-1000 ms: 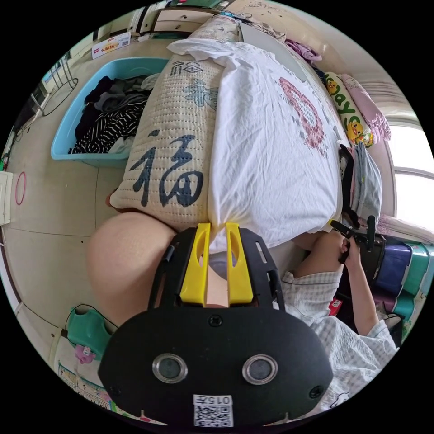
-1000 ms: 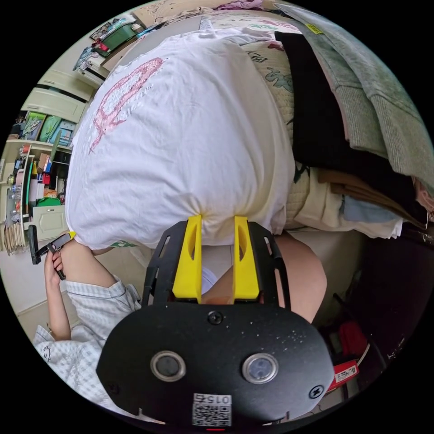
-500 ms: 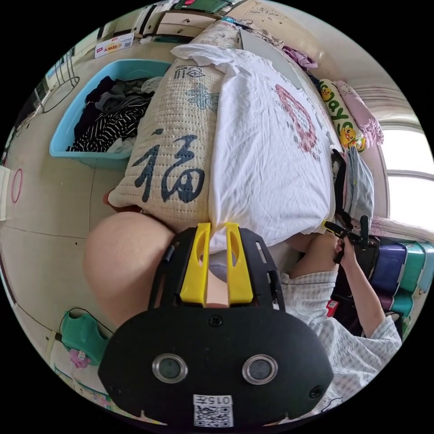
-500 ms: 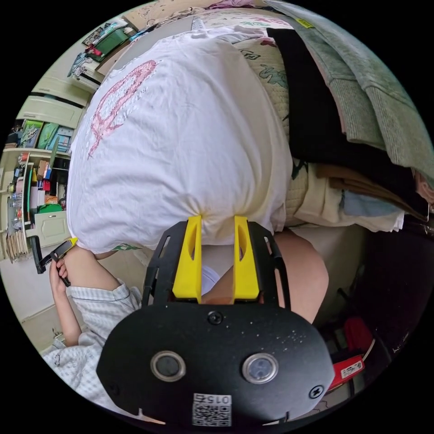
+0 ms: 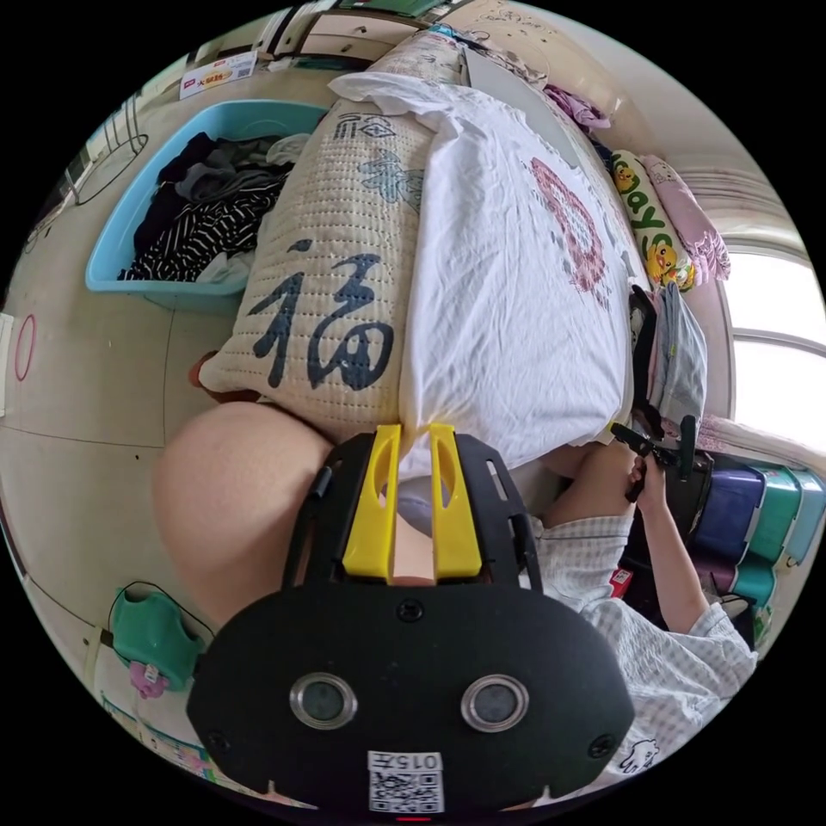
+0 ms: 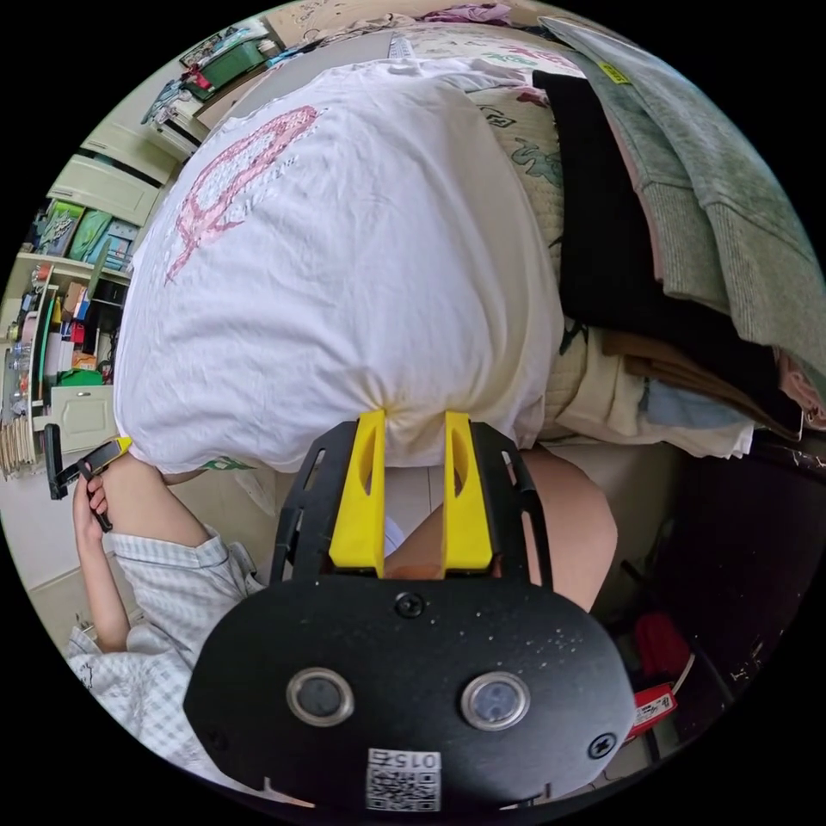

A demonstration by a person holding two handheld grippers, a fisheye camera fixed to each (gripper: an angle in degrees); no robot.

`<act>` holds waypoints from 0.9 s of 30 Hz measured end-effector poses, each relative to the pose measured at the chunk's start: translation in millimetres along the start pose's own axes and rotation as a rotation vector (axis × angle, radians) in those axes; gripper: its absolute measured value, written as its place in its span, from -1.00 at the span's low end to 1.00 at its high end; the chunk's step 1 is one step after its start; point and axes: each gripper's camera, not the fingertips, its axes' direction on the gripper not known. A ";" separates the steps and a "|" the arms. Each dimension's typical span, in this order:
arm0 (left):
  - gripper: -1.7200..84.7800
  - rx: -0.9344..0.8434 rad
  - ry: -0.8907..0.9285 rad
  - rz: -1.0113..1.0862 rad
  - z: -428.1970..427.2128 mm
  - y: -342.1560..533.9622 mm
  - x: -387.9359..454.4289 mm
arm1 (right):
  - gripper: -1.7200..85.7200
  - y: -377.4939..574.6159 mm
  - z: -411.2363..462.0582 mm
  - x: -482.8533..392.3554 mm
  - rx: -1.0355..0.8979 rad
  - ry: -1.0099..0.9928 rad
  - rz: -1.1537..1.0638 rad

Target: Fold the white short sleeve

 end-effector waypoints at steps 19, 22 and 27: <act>-0.79 0.139 0.159 -0.076 -129.0 6.9 1.6 | -0.79 27.0 -36.0 21.5 0.068 0.053 -0.187; -0.79 0.155 0.143 -0.071 -163.4 1.4 11.2 | -0.79 33.5 -63.9 52.3 0.150 -0.050 -0.139; -0.81 0.195 0.043 0.111 -201.7 -86.7 116.2 | -0.79 11.5 -98.4 90.1 0.343 -0.226 -0.022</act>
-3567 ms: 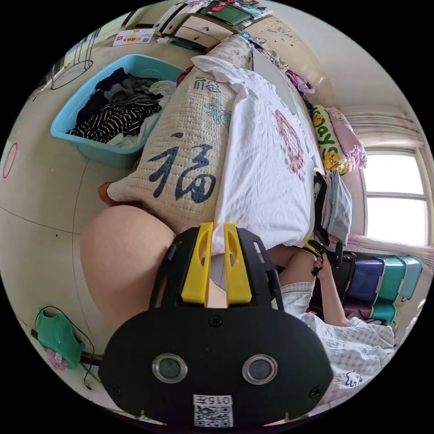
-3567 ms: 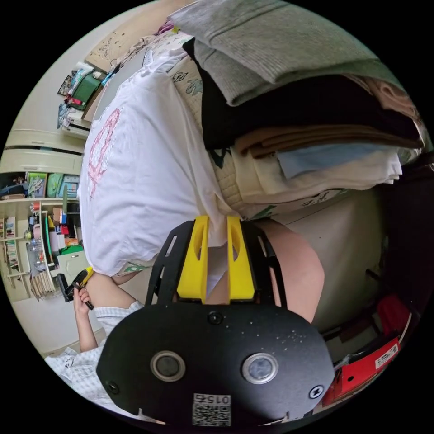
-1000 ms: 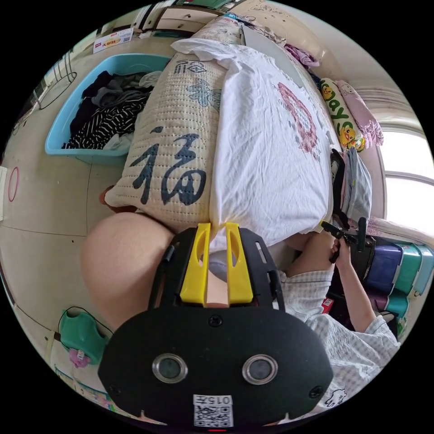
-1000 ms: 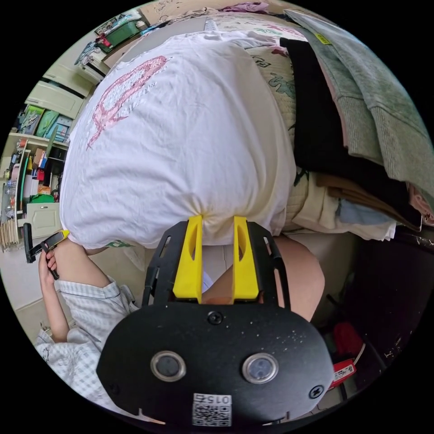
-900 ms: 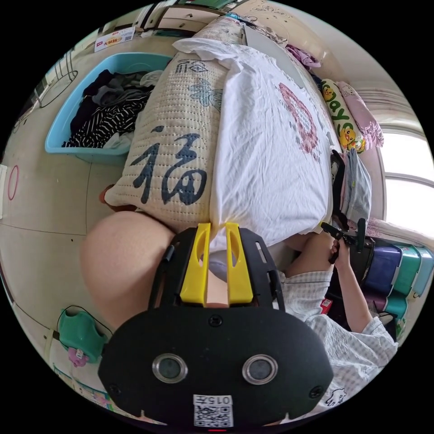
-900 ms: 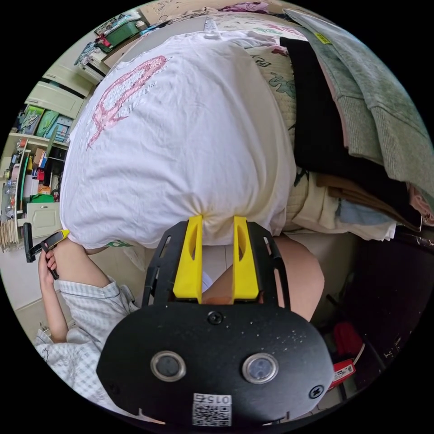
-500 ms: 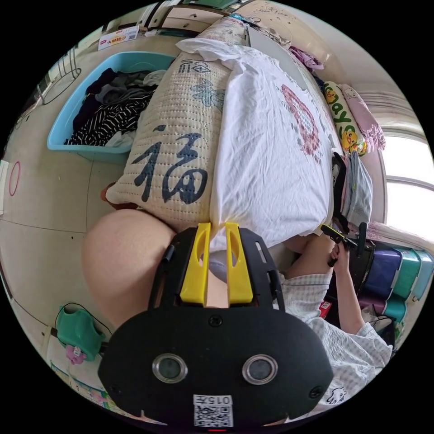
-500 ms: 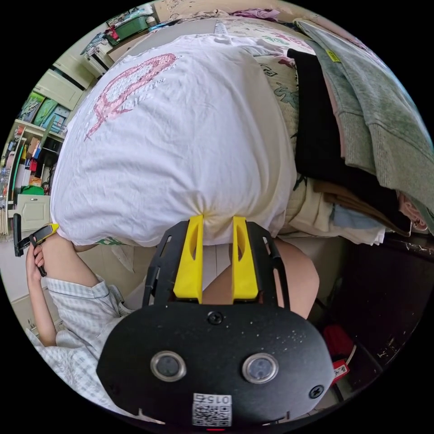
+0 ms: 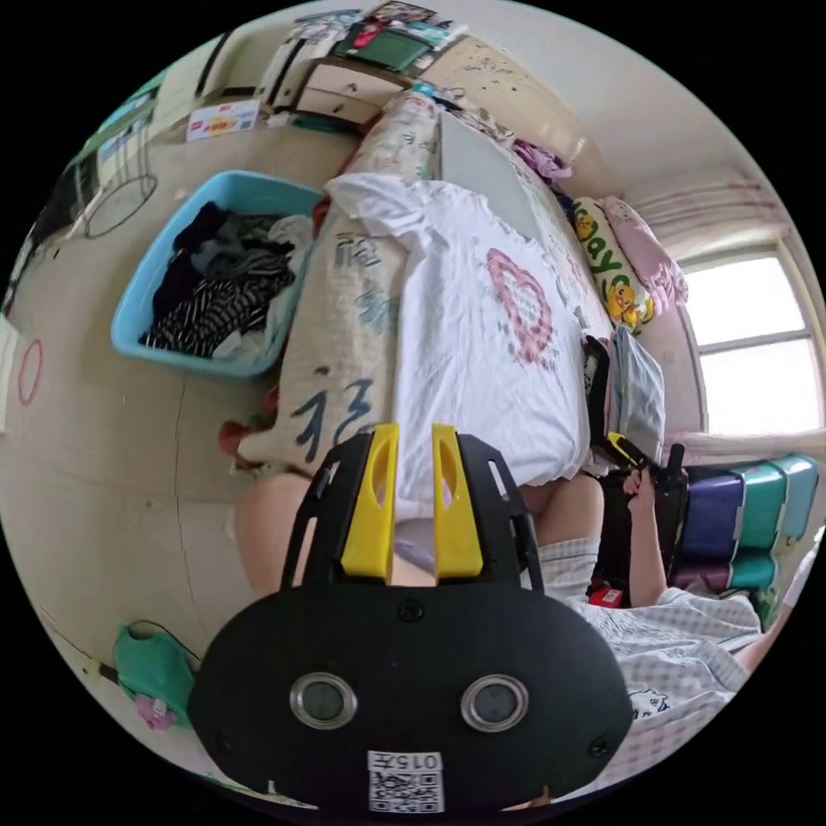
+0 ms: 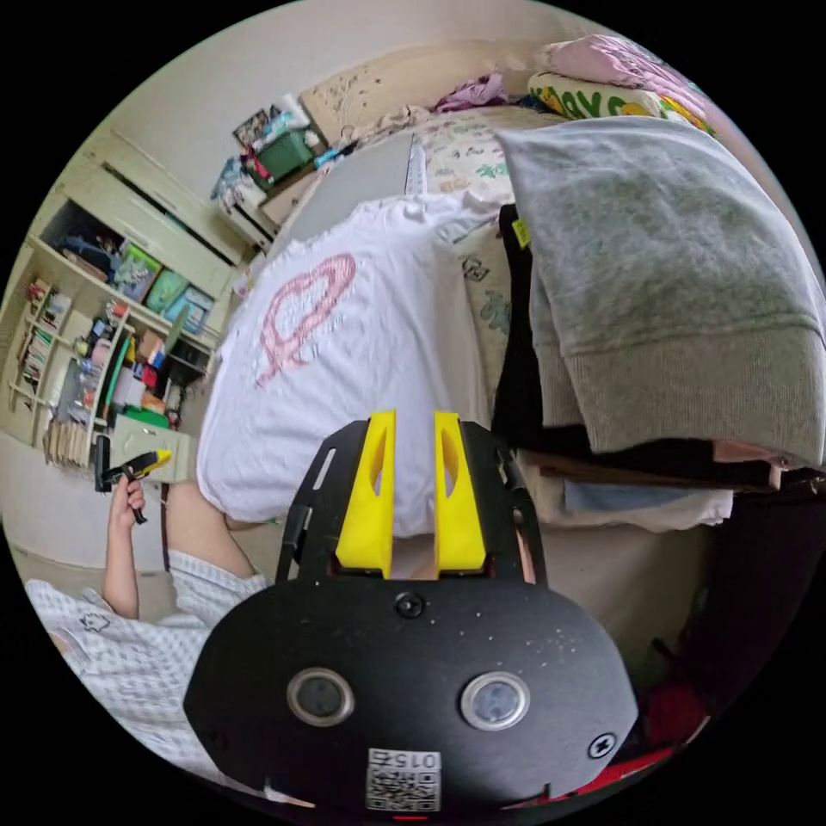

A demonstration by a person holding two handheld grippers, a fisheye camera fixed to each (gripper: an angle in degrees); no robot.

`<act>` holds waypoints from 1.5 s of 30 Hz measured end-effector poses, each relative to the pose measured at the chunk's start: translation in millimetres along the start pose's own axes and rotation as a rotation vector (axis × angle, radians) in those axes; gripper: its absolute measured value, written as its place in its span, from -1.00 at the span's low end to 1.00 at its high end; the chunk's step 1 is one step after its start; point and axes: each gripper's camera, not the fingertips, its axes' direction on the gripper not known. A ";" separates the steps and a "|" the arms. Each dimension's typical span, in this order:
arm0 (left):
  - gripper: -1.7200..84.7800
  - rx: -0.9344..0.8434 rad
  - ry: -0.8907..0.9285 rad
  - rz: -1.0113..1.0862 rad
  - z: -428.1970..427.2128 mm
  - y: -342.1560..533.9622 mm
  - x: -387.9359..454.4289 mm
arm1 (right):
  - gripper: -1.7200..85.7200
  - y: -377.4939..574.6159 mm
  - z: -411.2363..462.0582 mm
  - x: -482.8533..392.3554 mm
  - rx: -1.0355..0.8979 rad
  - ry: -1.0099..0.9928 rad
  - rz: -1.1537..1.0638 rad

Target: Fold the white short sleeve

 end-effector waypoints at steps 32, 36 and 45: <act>-0.91 -0.164 0.225 0.408 399.4 -567.7 597.0 | -0.92 -94.2 113.0 55.3 0.225 0.111 0.046; -0.94 -0.076 0.291 0.398 347.8 -576.5 550.4 | -0.85 -102.2 71.1 52.6 0.323 0.087 -0.052; -0.95 0.002 0.356 0.332 241.2 -539.8 386.6 | -0.79 -189.0 78.9 59.0 0.266 -0.158 -0.179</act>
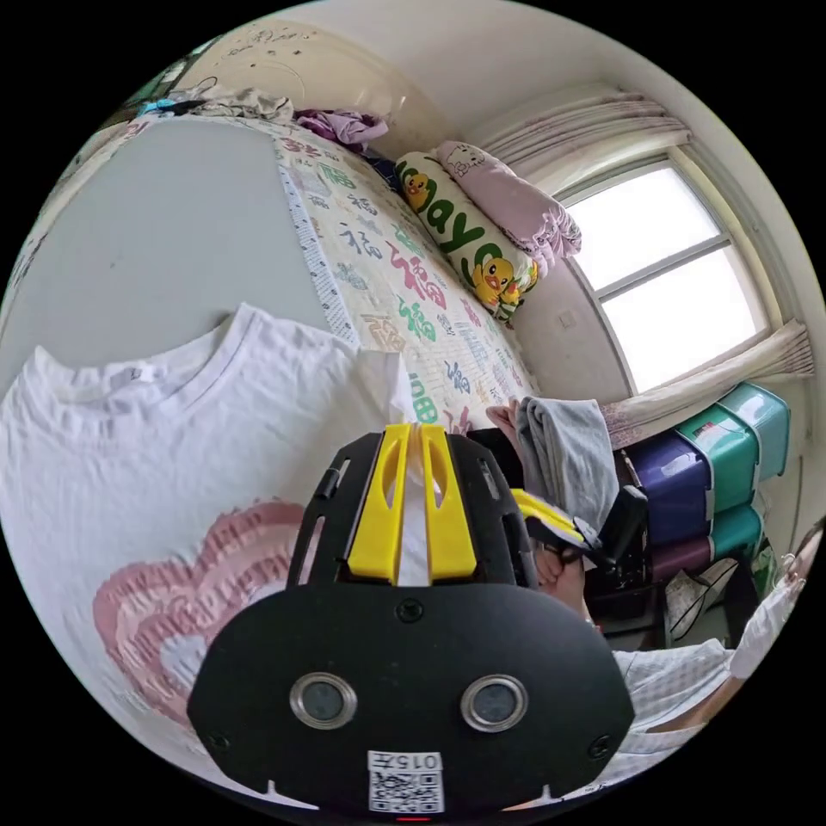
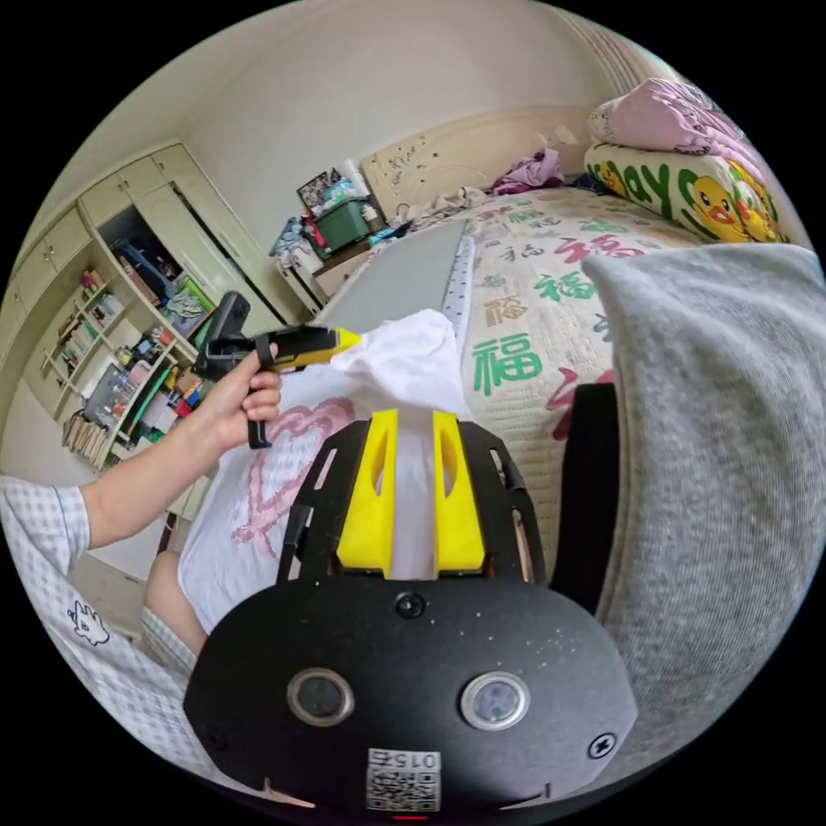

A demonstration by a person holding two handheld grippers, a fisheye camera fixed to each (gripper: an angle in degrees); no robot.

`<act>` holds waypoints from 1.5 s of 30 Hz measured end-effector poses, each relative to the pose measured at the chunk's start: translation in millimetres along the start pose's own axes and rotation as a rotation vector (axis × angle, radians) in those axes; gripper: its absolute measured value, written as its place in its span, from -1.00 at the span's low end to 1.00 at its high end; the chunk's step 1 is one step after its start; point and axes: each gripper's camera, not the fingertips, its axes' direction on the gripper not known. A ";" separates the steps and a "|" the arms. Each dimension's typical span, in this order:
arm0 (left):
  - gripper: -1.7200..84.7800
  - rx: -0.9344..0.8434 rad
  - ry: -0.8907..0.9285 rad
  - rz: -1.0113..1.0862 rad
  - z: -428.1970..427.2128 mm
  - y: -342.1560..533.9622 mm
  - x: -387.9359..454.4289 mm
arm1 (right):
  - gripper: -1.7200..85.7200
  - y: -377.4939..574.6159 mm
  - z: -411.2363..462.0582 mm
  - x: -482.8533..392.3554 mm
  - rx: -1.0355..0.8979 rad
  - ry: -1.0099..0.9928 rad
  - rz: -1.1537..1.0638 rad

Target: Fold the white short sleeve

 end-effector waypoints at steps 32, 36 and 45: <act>-0.91 -0.087 -0.036 -0.186 -65.2 43.7 -104.9 | -0.74 -59.5 118.3 -28.8 -0.345 0.038 -0.200; -0.91 -0.134 -0.052 -0.156 -45.5 32.6 -91.1 | -0.74 -73.3 160.7 -18.7 -0.447 0.093 -0.164; -0.96 -0.204 -0.119 -0.066 -47.7 26.2 -75.1 | -0.92 -27.7 134.2 -36.0 -0.526 -0.019 -0.303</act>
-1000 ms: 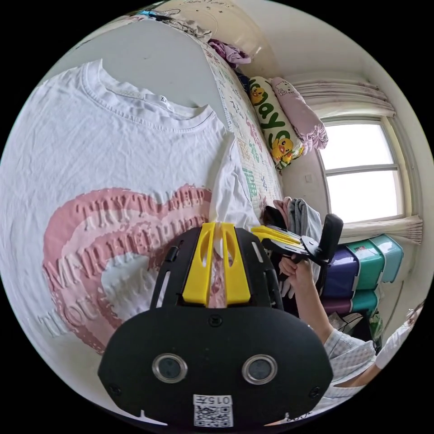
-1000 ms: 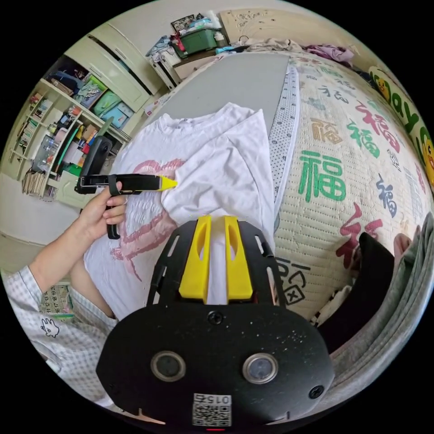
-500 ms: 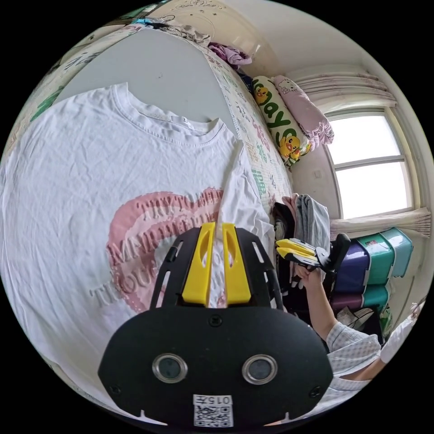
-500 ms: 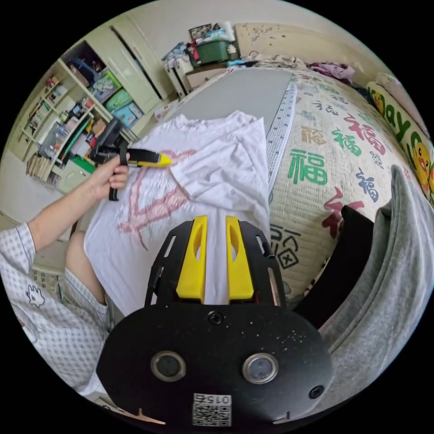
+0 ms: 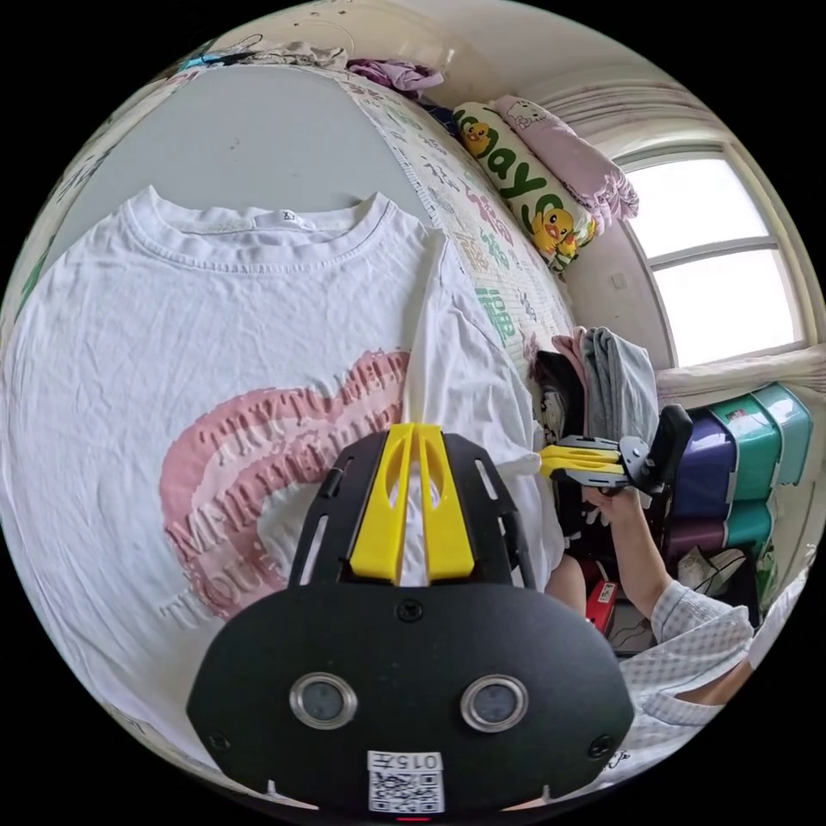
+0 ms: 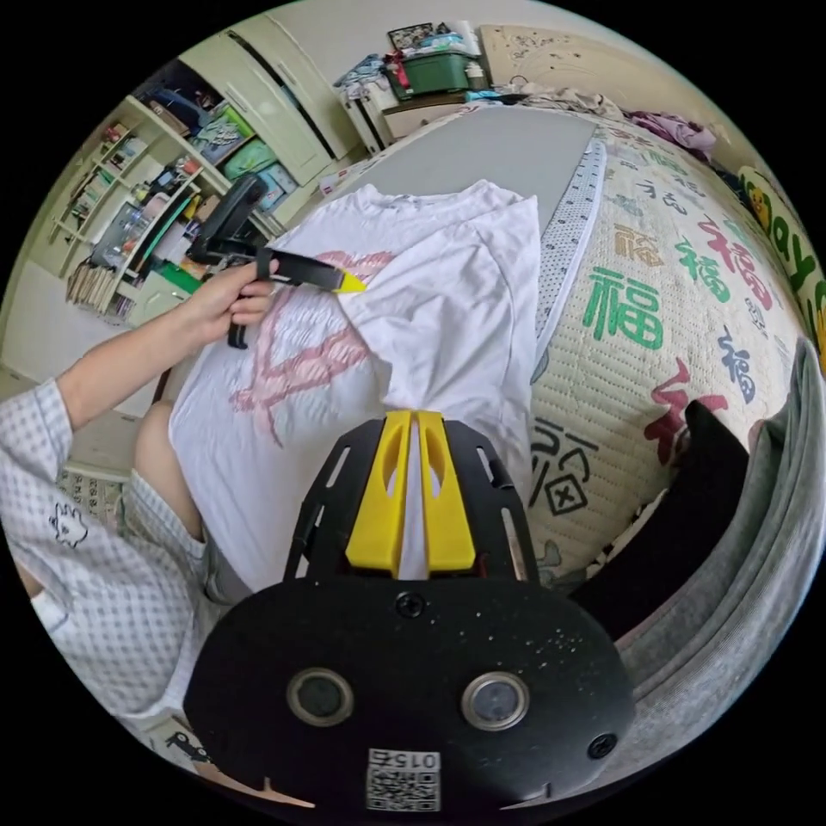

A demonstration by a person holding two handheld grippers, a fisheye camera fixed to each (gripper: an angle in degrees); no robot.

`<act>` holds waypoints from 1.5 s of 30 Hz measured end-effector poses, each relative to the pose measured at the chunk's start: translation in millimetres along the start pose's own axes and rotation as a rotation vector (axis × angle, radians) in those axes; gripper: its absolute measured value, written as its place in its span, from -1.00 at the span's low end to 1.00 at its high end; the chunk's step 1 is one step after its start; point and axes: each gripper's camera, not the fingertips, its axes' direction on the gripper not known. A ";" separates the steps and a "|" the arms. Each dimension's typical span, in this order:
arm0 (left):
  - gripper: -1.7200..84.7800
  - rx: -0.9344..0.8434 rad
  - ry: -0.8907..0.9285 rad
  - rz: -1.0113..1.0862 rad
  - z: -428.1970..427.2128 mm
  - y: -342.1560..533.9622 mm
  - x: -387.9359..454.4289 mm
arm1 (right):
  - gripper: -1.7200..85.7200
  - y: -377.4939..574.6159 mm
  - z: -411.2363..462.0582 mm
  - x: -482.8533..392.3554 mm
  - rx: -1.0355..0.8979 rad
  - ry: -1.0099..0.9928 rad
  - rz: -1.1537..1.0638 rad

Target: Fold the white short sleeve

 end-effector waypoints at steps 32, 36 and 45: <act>-0.74 0.128 -0.184 0.094 -11.0 -78.1 65.0 | -0.73 50.9 -6.8 -11.7 0.189 0.375 0.213; -0.73 0.143 -0.088 0.107 -32.1 -4.1 49.0 | -0.75 49.2 -8.4 -51.5 0.251 0.260 0.063; -0.94 0.118 -0.045 0.043 -20.1 64.0 40.8 | -0.90 22.5 27.3 -67.1 0.132 0.266 0.143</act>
